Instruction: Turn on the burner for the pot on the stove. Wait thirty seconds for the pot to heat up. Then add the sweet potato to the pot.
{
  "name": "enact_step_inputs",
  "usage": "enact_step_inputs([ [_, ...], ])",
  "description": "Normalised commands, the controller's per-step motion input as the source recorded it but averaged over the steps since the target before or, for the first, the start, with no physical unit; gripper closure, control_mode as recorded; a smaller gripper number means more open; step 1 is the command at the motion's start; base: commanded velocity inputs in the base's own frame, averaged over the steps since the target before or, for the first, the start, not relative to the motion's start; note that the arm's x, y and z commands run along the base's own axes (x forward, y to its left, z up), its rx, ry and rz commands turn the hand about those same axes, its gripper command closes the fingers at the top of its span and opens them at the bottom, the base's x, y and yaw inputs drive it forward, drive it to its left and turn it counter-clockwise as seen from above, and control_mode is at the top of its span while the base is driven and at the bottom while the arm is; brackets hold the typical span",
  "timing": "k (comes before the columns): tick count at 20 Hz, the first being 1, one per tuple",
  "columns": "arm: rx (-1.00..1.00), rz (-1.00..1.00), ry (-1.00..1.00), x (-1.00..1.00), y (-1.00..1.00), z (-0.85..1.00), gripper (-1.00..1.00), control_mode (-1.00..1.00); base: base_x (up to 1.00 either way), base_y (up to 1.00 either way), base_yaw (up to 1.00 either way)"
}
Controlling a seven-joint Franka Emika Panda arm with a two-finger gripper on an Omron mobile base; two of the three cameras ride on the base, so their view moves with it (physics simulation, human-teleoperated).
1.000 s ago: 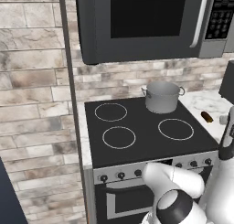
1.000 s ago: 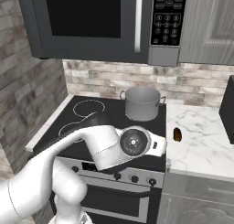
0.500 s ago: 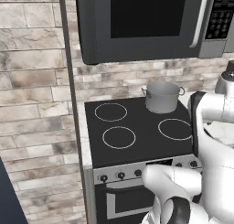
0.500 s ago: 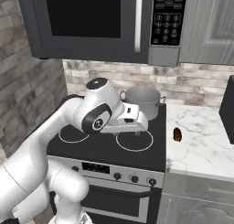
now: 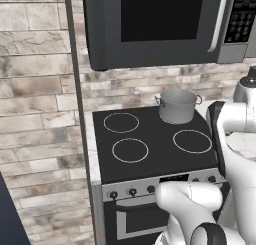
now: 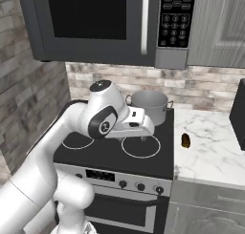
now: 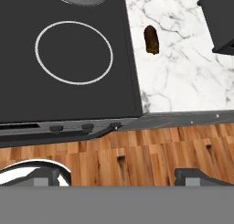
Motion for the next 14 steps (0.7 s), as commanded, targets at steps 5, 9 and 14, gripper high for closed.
enact_step_inputs([
  [5,0.0,0.0,0.0,0.0,0.0,0.0,-1.0,-1.0,0.0,0.0,0.0],
  [9,0.0,0.0,0.0,0.0,0.0,0.0,-1.0,-1.0,0.0,0.0,0.0],
  [14,0.0,0.0,0.0,0.0,0.0,0.0,-1.0,-1.0,0.0,0.0,0.0],
])
